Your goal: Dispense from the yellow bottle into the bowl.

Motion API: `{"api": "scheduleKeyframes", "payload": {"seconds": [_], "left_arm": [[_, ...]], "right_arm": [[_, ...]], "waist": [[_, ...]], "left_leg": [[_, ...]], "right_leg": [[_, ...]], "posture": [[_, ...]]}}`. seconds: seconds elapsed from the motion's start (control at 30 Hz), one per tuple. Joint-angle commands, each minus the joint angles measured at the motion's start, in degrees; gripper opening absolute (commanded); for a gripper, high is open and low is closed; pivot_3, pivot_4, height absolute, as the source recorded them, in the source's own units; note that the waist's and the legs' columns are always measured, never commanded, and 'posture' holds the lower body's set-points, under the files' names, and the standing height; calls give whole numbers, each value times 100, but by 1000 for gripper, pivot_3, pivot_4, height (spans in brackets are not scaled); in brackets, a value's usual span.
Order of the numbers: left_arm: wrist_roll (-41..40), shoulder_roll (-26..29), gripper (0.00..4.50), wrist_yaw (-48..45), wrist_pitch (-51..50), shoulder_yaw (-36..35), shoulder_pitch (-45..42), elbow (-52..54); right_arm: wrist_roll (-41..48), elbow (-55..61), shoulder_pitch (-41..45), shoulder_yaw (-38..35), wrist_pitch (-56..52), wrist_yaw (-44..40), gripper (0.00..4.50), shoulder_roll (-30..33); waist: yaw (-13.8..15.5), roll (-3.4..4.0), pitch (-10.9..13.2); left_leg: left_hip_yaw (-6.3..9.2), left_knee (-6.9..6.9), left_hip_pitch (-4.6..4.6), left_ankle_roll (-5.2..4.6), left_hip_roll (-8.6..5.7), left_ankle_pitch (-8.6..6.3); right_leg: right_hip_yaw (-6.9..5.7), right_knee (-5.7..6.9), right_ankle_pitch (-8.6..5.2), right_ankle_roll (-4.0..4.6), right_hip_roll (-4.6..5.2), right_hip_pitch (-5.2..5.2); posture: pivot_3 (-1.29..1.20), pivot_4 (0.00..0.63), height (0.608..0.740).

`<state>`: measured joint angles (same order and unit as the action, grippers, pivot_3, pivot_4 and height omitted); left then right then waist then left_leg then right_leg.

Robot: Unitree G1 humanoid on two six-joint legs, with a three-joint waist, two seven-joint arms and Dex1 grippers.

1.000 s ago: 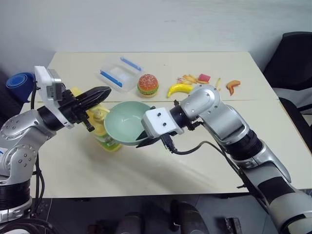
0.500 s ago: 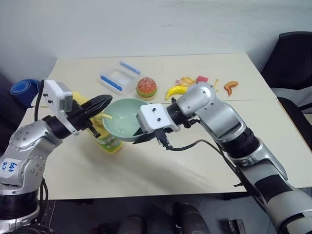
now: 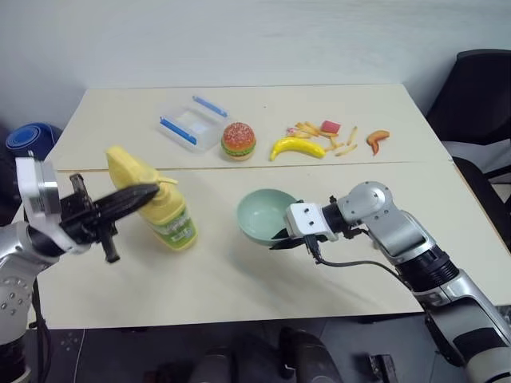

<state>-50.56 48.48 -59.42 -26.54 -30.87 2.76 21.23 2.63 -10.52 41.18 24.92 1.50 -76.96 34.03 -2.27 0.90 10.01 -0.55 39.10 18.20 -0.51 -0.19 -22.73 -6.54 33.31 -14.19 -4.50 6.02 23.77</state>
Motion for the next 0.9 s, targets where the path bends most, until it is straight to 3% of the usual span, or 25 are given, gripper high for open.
{"api": "scheduleKeyframes", "payload": {"seconds": [0.03,0.13,0.17,0.27,0.37,0.57,0.73,0.9], "left_arm": [[515,135,46,-749,413,-152,831,246],[800,-167,46,-734,716,36,1256,199],[953,-301,0,-694,901,127,1309,164],[1340,-648,589,-447,1273,399,1283,105],[1605,-864,1493,-239,1448,601,1295,67],[2577,-1103,3233,-266,2673,770,1787,-625],[3052,-1263,3239,91,3486,600,2025,-1322],[3182,-1290,3239,307,3728,637,2088,-1565]], "right_arm": [[-420,-1579,-70,-154,1496,597,0,-145],[-306,-2374,-6,-304,2026,532,0,-285],[-289,-2552,3,-361,2293,543,626,-310],[3,-2602,-158,-574,2454,286,1498,-271],[531,-1886,-579,-921,2343,41,2506,-80],[2212,826,-2783,-2387,1136,174,4422,861],[2543,1333,-4304,-3475,979,313,4467,1311],[2075,655,-4588,-3756,1673,542,4467,1107]], "waist": [[0,3,9],[44,0,36],[49,1,36],[80,-1,38],[89,-2,37],[220,15,46],[272,-1,50],[290,1,52]], "left_leg": [[0,-1,-3,1,-1,-1],[3,1,-1,-2,0,1],[2,1,-4,-2,1,1],[7,1,-5,-5,1,3],[13,1,1,-10,0,2],[17,-1,5,-24,-1,-12],[5,0,-1,-42,-1,-41],[-2,0,-3,-68,0,-55]], "right_leg": [[0,-3,-1,1,0,-3],[0,-28,-2,6,2,-3],[2,-27,-1,7,2,-5],[-1,-24,1,9,8,-8],[-5,-25,2,6,14,-9],[-16,-38,5,1,20,-18],[-8,-61,7,2,26,-23],[1,-58,16,13,28,-20]], "posture": [[0,150,740],[0,150,740],[0,150,740],[0,150,740],[0,150,740],[0,150,740],[0,150,740],[0,150,740]]}}
